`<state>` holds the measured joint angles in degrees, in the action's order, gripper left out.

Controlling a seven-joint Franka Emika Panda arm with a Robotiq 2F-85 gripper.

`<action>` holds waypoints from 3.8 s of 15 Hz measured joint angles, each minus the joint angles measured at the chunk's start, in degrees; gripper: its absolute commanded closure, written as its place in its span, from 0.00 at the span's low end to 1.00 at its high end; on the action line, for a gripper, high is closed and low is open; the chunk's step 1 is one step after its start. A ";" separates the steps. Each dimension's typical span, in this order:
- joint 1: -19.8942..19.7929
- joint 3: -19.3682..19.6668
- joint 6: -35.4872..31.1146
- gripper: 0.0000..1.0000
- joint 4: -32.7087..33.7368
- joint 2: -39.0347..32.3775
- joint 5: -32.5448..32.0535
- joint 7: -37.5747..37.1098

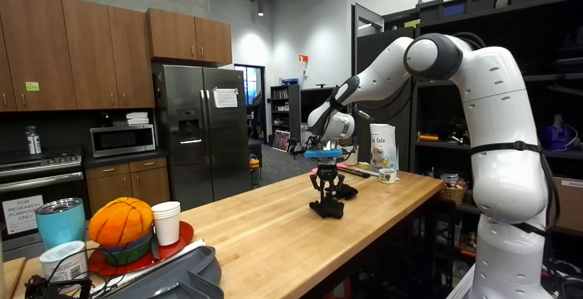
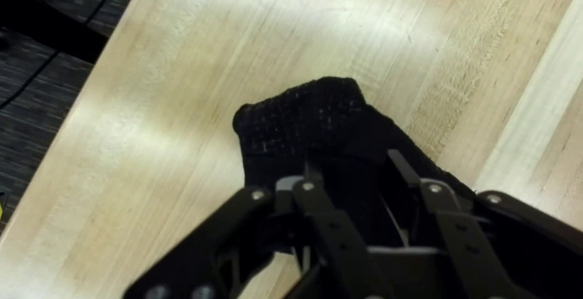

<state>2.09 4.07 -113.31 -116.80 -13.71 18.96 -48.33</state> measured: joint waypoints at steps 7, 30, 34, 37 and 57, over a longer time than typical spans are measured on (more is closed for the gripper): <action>-0.38 0.03 -1.86 0.99 -1.92 3.95 0.00 -2.08; 0.69 -11.45 -11.31 0.99 -12.96 21.59 -38.11 -34.96; 1.34 -14.48 -9.37 0.99 -14.99 25.29 -42.08 -37.04; 2.08 -17.06 -7.78 0.99 -16.72 28.15 -44.04 -38.16; 2.30 -10.52 0.08 0.99 -15.88 37.80 -20.08 -4.62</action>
<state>4.40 -6.45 -113.23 -132.67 24.09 -1.12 -52.95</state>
